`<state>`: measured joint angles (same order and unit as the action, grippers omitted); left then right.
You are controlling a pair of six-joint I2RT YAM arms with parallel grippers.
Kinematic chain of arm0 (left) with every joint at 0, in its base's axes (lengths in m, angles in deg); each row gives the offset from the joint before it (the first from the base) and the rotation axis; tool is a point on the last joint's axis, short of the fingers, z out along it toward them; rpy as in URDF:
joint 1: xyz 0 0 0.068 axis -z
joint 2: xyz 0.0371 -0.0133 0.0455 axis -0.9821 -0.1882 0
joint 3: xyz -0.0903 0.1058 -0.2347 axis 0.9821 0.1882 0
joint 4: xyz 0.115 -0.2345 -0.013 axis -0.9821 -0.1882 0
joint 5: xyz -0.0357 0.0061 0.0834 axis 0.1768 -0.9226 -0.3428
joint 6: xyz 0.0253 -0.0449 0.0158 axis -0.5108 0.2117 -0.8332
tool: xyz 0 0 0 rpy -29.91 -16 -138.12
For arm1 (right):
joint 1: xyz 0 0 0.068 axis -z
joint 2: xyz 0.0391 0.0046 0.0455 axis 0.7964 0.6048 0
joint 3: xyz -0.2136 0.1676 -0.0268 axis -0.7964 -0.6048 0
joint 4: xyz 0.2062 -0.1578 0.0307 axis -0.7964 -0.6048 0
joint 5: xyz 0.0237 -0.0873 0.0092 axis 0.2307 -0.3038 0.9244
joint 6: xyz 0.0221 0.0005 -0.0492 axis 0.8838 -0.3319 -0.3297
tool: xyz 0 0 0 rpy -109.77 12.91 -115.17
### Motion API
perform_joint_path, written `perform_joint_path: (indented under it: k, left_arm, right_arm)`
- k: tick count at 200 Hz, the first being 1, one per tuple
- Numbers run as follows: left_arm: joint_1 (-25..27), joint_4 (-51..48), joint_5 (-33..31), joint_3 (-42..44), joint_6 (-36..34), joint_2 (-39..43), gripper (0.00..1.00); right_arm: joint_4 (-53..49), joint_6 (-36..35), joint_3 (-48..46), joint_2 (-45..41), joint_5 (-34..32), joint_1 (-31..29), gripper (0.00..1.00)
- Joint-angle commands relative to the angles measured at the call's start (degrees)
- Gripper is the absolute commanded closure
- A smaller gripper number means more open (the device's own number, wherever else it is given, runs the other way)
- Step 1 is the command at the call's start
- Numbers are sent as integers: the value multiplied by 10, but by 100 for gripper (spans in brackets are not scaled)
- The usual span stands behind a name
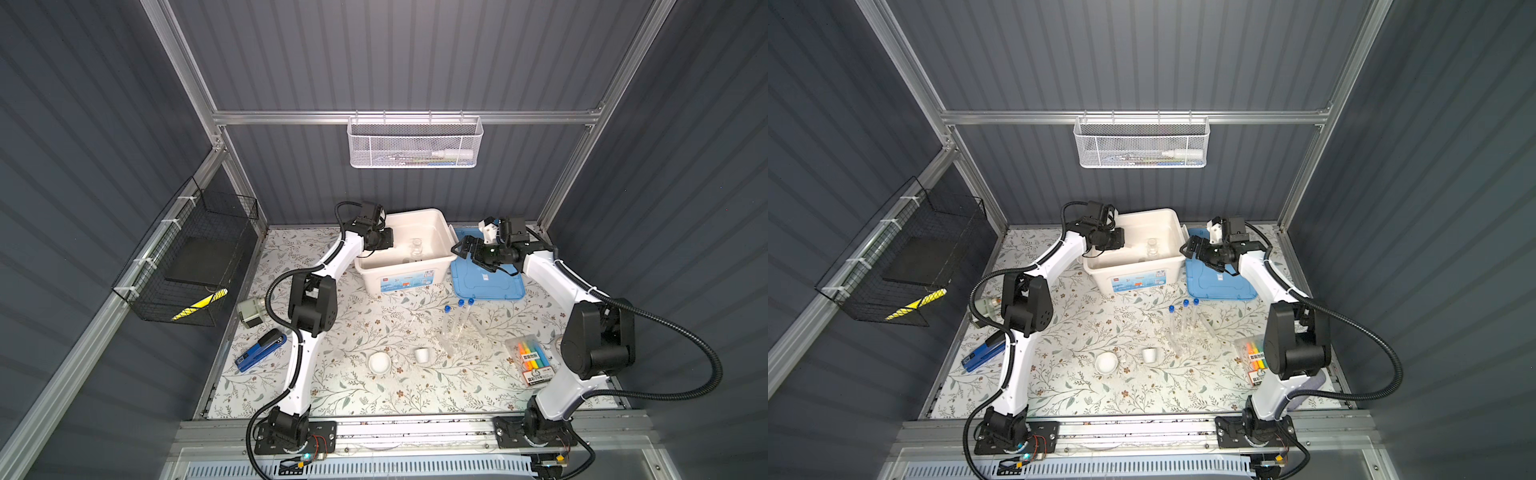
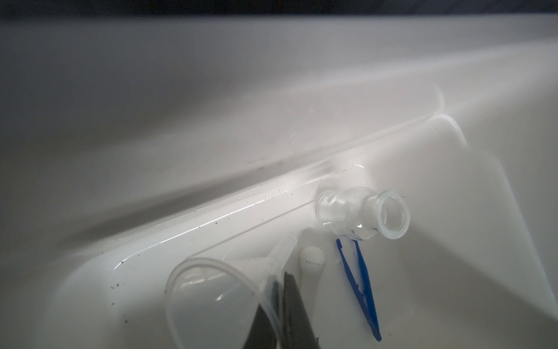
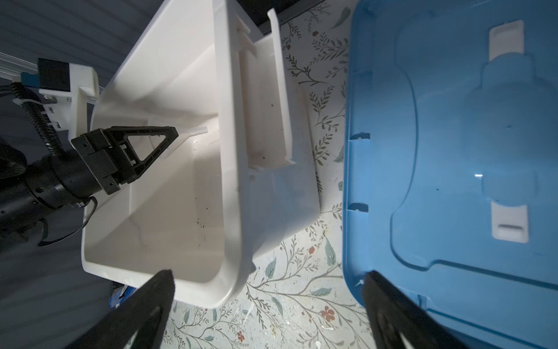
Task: Organize the chemistry lab equipment
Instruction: 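Carry the glass funnel with the left gripper over the white box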
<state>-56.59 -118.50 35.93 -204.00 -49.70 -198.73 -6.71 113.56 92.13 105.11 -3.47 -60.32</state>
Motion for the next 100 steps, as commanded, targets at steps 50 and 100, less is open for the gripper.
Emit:
perform_joint_path:
  k: [50, 100]
  left_arm:
    - [3, -19, -10, 24, -31, -19, 98]
    - [3, -26, -23, 30, -45, -17, 95]
  right_arm:
    - [-21, -3, 17, -1, -11, 1, 1]
    - [-18, 1, 7, -12, -17, 1, 1]
